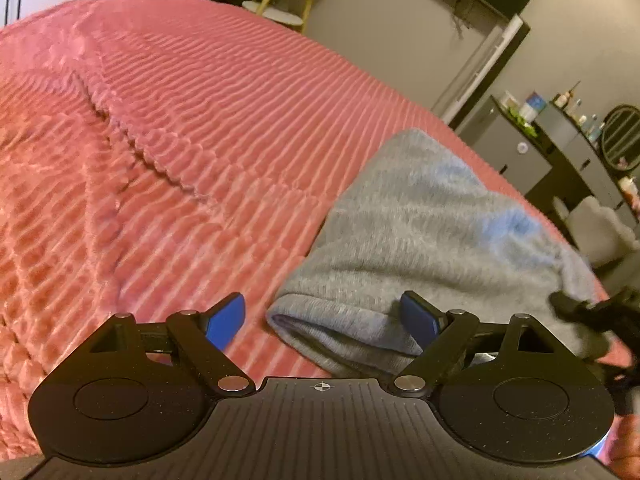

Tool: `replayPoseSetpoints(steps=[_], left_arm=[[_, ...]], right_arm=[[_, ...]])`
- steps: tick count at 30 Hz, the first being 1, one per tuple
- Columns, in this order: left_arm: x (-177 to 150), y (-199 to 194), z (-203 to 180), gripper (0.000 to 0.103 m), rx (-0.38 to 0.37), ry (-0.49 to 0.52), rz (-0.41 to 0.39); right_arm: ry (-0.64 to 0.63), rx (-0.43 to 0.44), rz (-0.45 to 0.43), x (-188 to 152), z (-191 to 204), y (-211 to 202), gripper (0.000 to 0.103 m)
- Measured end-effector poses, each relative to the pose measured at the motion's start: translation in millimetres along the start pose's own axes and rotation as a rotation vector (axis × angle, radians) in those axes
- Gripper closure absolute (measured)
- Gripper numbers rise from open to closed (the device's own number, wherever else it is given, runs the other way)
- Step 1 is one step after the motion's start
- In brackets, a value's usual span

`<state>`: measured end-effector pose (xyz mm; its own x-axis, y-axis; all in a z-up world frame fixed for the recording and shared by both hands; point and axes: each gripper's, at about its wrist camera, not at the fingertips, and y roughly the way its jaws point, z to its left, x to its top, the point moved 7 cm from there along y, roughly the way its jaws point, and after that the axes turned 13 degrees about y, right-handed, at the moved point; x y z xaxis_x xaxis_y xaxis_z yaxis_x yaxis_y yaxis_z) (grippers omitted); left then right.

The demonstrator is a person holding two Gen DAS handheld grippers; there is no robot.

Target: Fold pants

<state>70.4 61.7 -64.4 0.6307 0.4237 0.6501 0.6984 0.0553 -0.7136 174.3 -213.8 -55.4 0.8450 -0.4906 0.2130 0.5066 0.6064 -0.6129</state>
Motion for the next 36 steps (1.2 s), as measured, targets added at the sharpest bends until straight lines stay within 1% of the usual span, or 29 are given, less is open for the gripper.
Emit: replayPoseSetpoints(steps=[4,10,16,26,36], left_arm=[[-2,3,-2,0.013,0.021,0.011,0.011],[-1,2,-2,0.012,0.043,0.024,0.017],[-1,5,-7,0.012,0.075,0.067,0.025],[-1,9,-9,0.011,0.096,0.096,0.043],[-2,13,-9,0.010,0.100,0.116,0.049]], right_arm=[[-0.061,0.011,-0.036,-2,16,-17,0.061],[-0.145,-0.006,-0.081,-7,27,-42,0.061],[-0.243,-0.029,-0.139,-7,39,-59,0.062],[-0.239,-0.047,-0.181,3,28,-83,0.062],[-0.194,-0.064,-0.190,9,8,-90,0.062]])
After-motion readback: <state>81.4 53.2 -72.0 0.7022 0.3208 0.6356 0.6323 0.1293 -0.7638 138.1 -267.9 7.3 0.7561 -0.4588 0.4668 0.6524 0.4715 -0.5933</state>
